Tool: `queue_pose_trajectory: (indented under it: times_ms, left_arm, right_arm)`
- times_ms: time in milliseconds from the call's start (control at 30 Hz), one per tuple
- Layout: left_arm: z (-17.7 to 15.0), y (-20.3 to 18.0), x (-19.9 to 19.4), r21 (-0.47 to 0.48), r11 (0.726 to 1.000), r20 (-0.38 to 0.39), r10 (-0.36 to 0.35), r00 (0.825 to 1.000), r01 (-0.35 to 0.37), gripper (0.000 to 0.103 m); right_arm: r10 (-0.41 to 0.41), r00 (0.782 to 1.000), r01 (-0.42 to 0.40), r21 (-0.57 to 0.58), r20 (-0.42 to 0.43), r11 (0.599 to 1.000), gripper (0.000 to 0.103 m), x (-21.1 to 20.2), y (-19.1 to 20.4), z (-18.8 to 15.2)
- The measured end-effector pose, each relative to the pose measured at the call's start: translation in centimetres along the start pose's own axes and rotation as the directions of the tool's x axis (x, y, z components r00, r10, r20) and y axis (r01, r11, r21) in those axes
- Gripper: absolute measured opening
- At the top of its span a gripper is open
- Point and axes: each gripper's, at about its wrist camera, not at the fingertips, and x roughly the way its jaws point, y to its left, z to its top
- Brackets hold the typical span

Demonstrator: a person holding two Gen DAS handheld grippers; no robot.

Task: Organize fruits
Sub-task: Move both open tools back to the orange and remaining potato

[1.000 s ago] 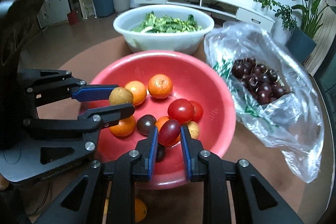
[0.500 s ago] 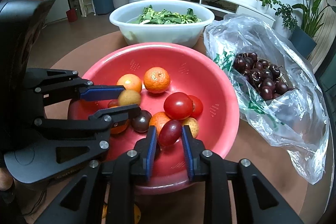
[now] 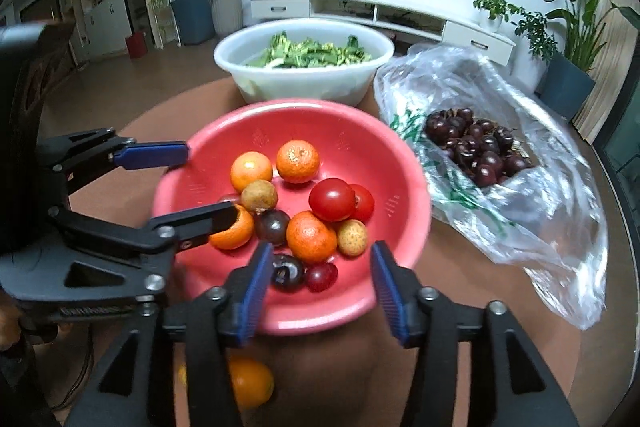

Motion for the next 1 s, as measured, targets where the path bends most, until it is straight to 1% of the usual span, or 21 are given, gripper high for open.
queue_pose_trajectory:
  times_ms: [67,167,233,333,400,500,600,700,800,933,1000]
  left_arm:
    - [-0.8,0.1,-1.5,-0.019,1.0,0.023,-0.012,1.0,0.013,0.096]
    - [-3.0,-0.3,-3.6,-0.036,0.999,0.034,-0.011,0.999,0.012,0.098]
    - [-4.5,-0.8,-4.6,-0.038,0.999,0.027,-0.006,1.0,0.007,0.103]
    - [-7.5,-1.7,-6.1,-0.062,0.998,0.022,-0.008,1.0,0.01,0.103]
    - [-9.7,-2.6,-7.1,-0.063,0.998,0.011,-0.009,1.0,0.01,0.103]
    - [-12.5,-3.7,-8.3,-0.053,0.998,-0.002,-0.014,1.0,0.014,0.103]
    - [-14.5,-3.8,-9.4,-0.076,0.997,-0.013,-0.012,1.0,0.011,0.103]
    - [-15.8,-3.4,-10.2,-0.109,0.994,-0.011,-0.006,1.0,0.005,0.103]
    - [-16.5,-3.2,-10.5,-0.118,0.993,-0.016,-0.01,1.0,0.008,0.103]
    - [-16.6,-3.3,-10.6,-0.116,0.993,-0.013,-0.019,1.0,0.017,0.103]
    - [-16.5,-3.4,-10.7,-0.114,0.993,-0.008,-0.023,1.0,0.022,0.103]
  right_arm:
    - [0.008,1.0,-0.009,0.028,0.019,1.0,0.06,-1.4,-0.3,-0.8]
    - [0.037,0.999,-0.039,0.074,0.029,0.997,0.062,-3.0,-0.6,-2.9]
    - [0.067,0.998,-0.068,0.109,0.015,0.992,0.062,-3.4,-0.7,-4.6]
    - [0.105,0.994,-0.101,0.149,-0.017,0.984,0.062,-3.1,-0.1,-6.5]
    - [0.113,0.993,-0.106,0.145,-0.044,0.984,0.062,-2.5,0.8,-7.3]
    - [0.133,0.989,-0.12,0.172,-0.067,0.978,0.061,-1.5,1.5,-7.6]
    - [0.144,0.985,-0.123,0.201,-0.091,0.972,0.058,-0.5,1.8,-7.5]
    - [0.161,0.983,-0.138,0.226,-0.087,0.964,0.055,-0.1,1.9,-7.1]
    - [0.172,0.981,-0.145,0.246,-0.093,0.958,0.054,0.2,1.8,-6.8]
    - [0.198,0.974,-0.158,0.285,-0.114,0.945,0.051,0.6,1.5,-6.5]
    - [0.211,0.97,-0.166,0.304,-0.121,0.938,0.048,0.9,1.2,-6.4]
